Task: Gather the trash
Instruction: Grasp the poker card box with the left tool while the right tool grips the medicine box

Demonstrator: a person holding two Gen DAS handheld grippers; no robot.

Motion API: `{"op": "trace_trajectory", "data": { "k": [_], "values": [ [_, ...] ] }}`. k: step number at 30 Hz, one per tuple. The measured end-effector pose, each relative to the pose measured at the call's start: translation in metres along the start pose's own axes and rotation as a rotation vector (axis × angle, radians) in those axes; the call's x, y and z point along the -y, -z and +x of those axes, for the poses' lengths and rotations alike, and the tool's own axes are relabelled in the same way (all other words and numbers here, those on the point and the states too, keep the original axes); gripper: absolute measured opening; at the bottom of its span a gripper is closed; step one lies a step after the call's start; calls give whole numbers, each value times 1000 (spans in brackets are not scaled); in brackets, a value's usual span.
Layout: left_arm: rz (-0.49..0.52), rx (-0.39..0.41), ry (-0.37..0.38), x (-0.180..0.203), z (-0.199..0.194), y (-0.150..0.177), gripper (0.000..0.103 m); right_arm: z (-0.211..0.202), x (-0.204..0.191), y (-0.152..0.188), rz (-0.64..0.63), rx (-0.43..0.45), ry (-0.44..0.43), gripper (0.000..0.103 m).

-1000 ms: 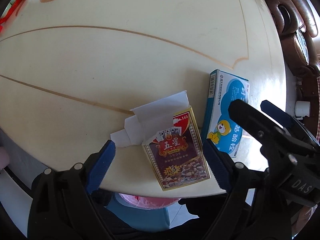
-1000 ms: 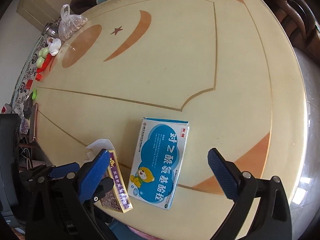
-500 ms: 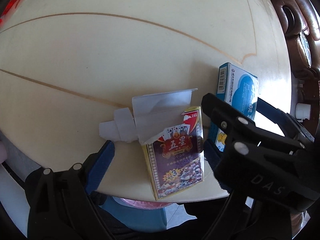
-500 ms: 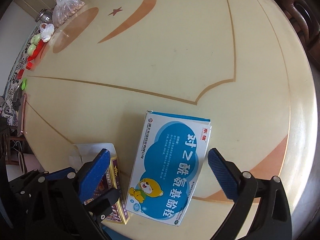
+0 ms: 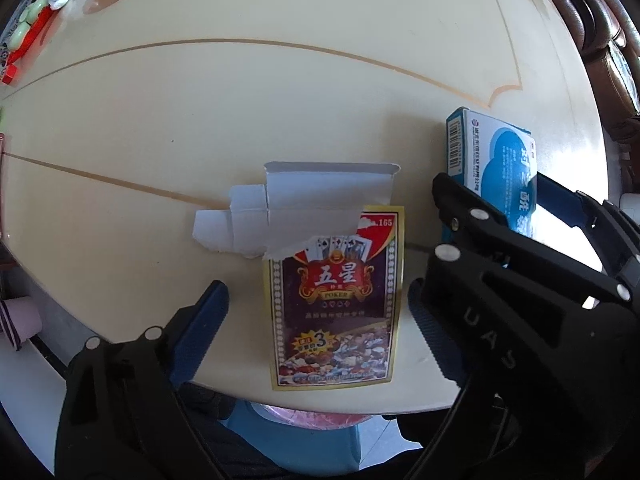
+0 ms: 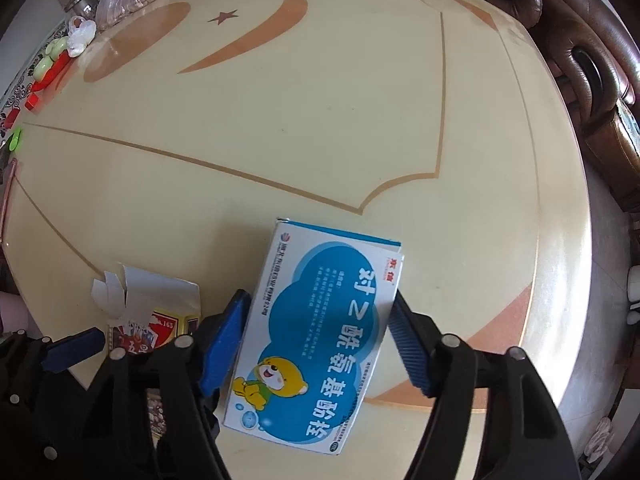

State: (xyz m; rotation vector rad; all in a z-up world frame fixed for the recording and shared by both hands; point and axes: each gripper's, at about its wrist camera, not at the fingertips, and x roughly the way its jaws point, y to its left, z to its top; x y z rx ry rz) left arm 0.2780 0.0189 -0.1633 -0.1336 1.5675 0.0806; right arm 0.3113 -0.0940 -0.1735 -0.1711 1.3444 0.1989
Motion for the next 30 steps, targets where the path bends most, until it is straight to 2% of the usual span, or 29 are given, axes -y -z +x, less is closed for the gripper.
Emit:
{"op": "trace_trajectory", "data": {
  "k": [4, 6, 8, 13, 18, 23, 30],
  "values": [
    [14, 10, -18, -1, -4, 3, 71, -4, -1, 8, 3, 4, -3, 66],
    [24, 17, -14, 2, -6, 12, 60, -6, 1, 10, 11, -1, -20, 66],
    [32, 8, 13, 2, -7, 13, 60, -9, 5, 15, 16, 0, -29, 66],
    [55, 39, 10, 3, -14, 15, 60, -15, 7, 21, 22, 12, -32, 66],
    [99, 106, -22, 1, -31, 28, 60, -32, 8, 29, 17, 39, -34, 65],
    [113, 122, -13, -1, -38, 33, 60, -43, 3, 37, 19, 55, -47, 65],
    [135, 182, -11, -11, -62, 38, 60, -61, -4, 47, -7, 79, -50, 65]
  ]
}}
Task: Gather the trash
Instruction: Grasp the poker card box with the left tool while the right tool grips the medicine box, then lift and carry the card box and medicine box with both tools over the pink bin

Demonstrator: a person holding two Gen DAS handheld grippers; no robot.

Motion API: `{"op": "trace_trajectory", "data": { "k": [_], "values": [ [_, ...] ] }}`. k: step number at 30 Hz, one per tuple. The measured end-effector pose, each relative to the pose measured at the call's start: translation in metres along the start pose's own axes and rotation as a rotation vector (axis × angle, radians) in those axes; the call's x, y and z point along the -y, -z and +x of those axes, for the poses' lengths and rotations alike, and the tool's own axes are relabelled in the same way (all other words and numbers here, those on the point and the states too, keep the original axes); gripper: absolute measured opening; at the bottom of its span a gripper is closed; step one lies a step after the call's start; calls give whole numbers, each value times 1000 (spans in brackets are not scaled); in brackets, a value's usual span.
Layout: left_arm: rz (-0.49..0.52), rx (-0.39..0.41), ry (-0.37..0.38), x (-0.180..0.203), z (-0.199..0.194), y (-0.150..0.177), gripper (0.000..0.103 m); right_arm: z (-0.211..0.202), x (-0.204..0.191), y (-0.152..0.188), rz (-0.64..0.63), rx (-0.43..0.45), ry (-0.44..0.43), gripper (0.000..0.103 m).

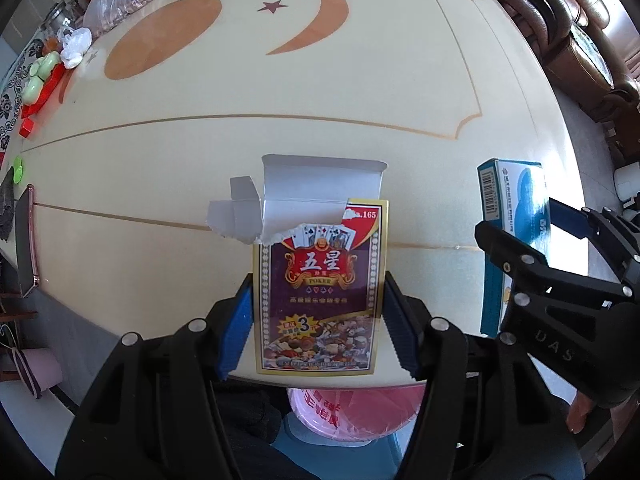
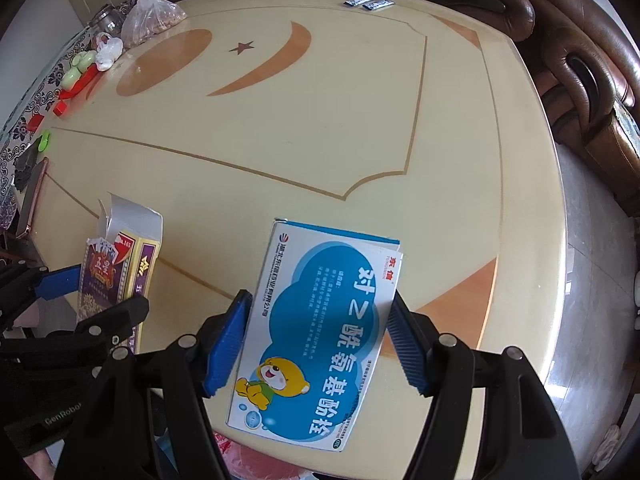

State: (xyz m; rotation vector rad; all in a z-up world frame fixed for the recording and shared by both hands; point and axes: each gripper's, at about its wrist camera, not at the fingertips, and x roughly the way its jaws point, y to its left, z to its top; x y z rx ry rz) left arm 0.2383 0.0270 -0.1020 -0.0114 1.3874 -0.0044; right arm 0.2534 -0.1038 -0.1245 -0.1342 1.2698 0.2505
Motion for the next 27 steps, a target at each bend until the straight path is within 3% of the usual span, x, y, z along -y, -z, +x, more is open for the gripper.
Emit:
{"op": "trace_trajectory", "data": {
  "k": [16, 27],
  "values": [
    [43, 77, -3, -3, -38, 15, 60, -58, -18, 14, -45, 78, 5, 65],
    [111, 129, 52, -1, -67, 43, 60, -107, -34, 50, -78, 141, 24, 65]
  ]
}}
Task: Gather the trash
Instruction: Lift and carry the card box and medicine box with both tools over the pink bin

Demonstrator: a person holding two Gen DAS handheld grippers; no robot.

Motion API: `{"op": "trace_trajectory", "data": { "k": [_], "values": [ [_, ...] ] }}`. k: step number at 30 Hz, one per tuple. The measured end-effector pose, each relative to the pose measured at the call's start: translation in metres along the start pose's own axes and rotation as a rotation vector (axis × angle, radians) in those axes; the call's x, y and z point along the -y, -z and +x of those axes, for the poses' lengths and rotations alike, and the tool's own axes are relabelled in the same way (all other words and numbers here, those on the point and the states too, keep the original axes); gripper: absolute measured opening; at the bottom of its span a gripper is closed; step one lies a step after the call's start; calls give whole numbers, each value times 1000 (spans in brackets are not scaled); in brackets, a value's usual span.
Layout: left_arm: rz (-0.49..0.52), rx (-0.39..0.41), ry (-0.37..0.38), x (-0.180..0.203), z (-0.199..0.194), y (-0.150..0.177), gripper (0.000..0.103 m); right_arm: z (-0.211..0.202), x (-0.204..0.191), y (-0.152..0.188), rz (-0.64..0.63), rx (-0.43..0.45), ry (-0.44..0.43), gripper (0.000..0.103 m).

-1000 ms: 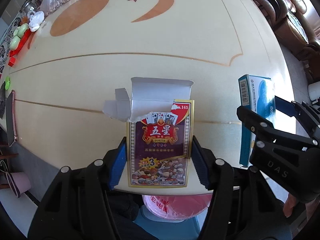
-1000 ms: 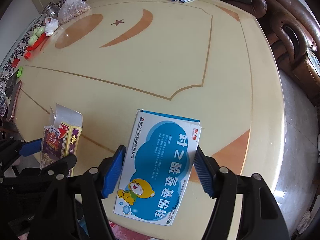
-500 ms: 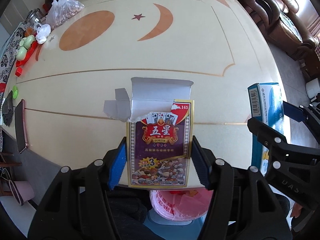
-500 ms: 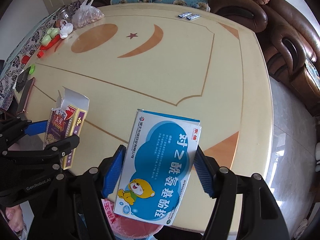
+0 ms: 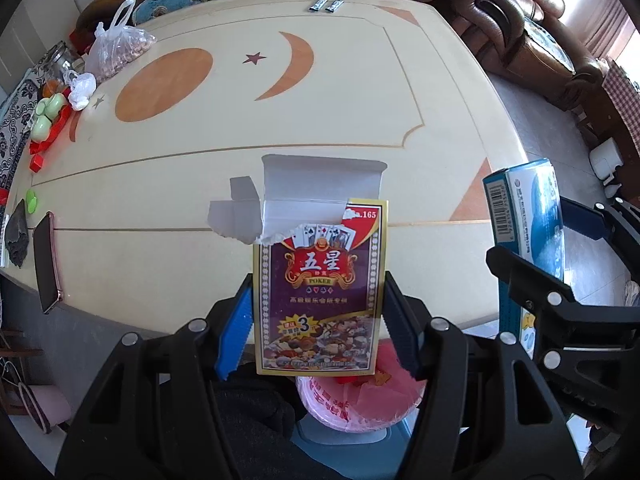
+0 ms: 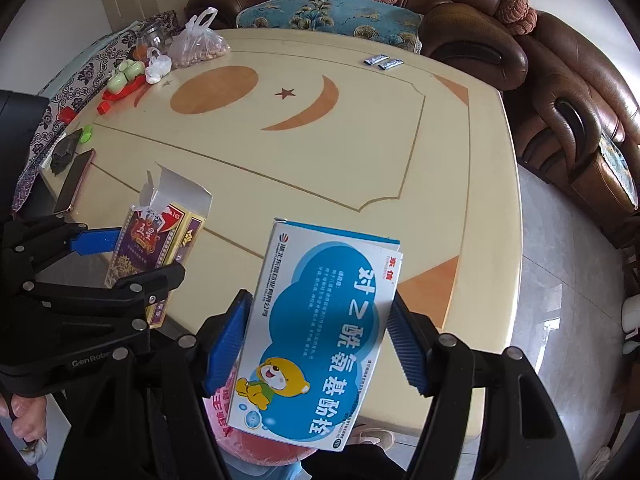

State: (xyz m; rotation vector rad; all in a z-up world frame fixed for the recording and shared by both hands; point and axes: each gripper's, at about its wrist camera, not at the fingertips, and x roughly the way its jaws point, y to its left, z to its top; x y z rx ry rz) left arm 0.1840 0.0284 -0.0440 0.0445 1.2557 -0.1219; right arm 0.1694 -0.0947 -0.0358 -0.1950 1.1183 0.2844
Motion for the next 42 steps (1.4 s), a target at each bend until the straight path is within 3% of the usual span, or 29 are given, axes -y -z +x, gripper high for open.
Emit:
{"op": "trace_trajectory", "data": {
  "k": [18, 28, 42],
  "values": [
    [102, 23, 69, 13, -18, 75, 60, -49, -33, 79, -38, 40, 0, 65],
    [113, -27, 112, 13, 8, 116, 60, -31, -47, 129, -42, -10, -7, 65],
    [151, -96, 129, 28, 60, 159, 60, 11, -51, 170, -11, -81, -29, 65]
  ]
}}
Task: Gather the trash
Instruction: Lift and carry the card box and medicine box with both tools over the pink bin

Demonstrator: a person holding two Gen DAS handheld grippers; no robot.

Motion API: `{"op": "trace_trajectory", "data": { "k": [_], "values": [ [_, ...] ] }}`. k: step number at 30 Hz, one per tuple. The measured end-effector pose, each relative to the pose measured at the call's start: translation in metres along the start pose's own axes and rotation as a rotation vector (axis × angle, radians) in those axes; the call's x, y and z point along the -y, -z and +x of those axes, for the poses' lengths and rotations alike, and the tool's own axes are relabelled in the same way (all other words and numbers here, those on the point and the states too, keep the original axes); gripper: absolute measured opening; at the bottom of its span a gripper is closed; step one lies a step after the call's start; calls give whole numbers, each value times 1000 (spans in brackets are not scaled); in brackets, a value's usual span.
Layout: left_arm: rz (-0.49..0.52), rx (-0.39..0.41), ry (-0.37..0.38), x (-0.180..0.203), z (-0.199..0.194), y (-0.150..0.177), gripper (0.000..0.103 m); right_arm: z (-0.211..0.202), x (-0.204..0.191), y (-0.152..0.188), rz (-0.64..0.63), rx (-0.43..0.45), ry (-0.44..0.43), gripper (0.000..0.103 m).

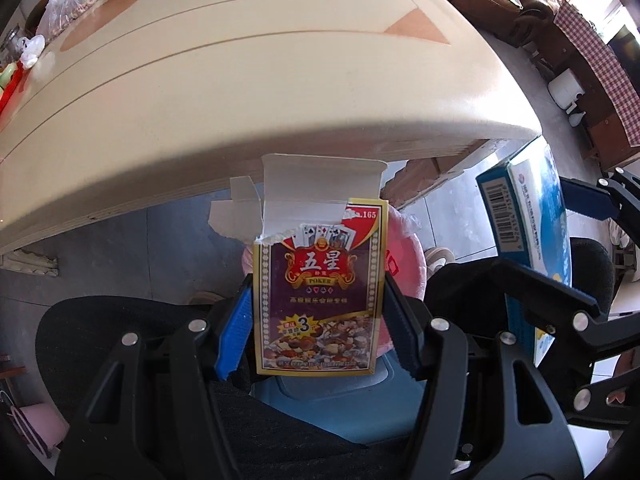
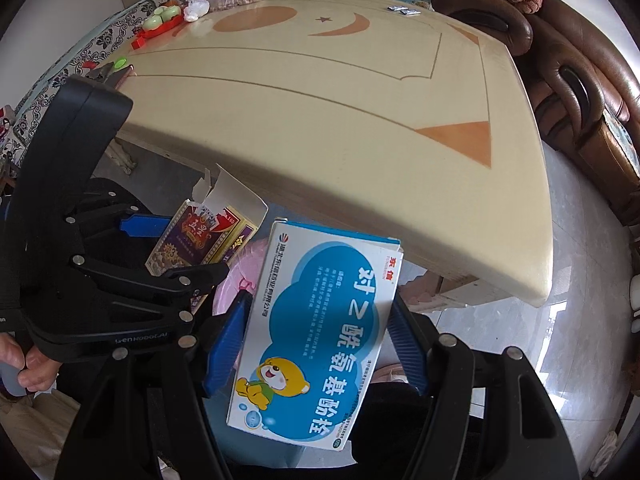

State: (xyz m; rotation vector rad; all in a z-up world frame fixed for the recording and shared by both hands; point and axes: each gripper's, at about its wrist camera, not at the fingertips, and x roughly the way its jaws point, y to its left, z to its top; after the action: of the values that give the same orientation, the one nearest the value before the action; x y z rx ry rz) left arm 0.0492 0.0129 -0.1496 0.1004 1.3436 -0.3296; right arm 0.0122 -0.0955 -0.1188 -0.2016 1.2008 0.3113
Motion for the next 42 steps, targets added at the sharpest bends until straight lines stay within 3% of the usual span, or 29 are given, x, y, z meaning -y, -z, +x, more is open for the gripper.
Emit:
{"op": "trace_trajectory", "data": {
  "k": [18, 28, 42],
  "values": [
    [108, -60, -22, 13, 60, 8, 60, 91, 9, 29, 70, -132, -37, 66],
    [121, -178, -15, 13, 114, 11, 60, 143, 12, 38, 91, -211, -47, 66],
    [61, -371, 22, 2, 200, 1, 60, 214, 31, 44, 183, -330, -71, 66]
  ]
}}
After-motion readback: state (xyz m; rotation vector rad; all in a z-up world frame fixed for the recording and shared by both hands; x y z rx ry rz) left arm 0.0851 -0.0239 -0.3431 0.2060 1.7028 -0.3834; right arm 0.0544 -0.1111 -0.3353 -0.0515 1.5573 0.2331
